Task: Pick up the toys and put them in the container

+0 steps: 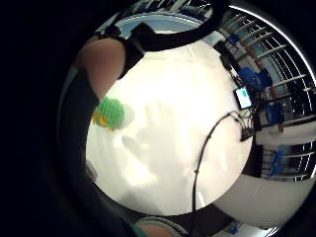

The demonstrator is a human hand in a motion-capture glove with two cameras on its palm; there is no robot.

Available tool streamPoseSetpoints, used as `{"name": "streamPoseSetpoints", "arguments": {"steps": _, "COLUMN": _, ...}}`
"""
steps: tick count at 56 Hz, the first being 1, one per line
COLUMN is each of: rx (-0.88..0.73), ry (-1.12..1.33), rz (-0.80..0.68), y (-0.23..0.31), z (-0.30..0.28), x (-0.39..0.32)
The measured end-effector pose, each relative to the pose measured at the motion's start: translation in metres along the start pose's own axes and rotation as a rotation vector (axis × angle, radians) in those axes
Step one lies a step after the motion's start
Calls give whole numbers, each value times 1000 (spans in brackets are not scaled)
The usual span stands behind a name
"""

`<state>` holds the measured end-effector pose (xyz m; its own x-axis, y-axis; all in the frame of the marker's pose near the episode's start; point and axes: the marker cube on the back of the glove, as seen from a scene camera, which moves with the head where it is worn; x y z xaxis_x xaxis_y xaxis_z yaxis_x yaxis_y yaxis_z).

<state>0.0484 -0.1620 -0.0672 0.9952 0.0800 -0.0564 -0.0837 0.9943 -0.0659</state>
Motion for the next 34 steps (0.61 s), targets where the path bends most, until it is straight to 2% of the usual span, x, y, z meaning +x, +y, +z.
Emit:
{"name": "streamPoseSetpoints", "arguments": {"steps": 7, "rx": -36, "ry": 25, "rz": 40, "y": -28, "z": 11, "x": 1}}
{"name": "streamPoseSetpoints", "arguments": {"steps": 22, "rx": -202, "ry": 52, "rz": -40, "y": -32, "z": 69, "x": -10}}
{"name": "streamPoseSetpoints", "arguments": {"steps": 28, "rx": -189, "ry": 395, "rz": -212, "y": -30, "z": 89, "x": 13}}
{"name": "streamPoseSetpoints", "arguments": {"steps": 32, "rx": -155, "ry": 164, "rz": -78, "y": -29, "z": 92, "x": -13}}
{"name": "streamPoseSetpoints", "arguments": {"steps": 34, "rx": -155, "ry": 111, "rz": -58, "y": -29, "z": 91, "x": -16}}
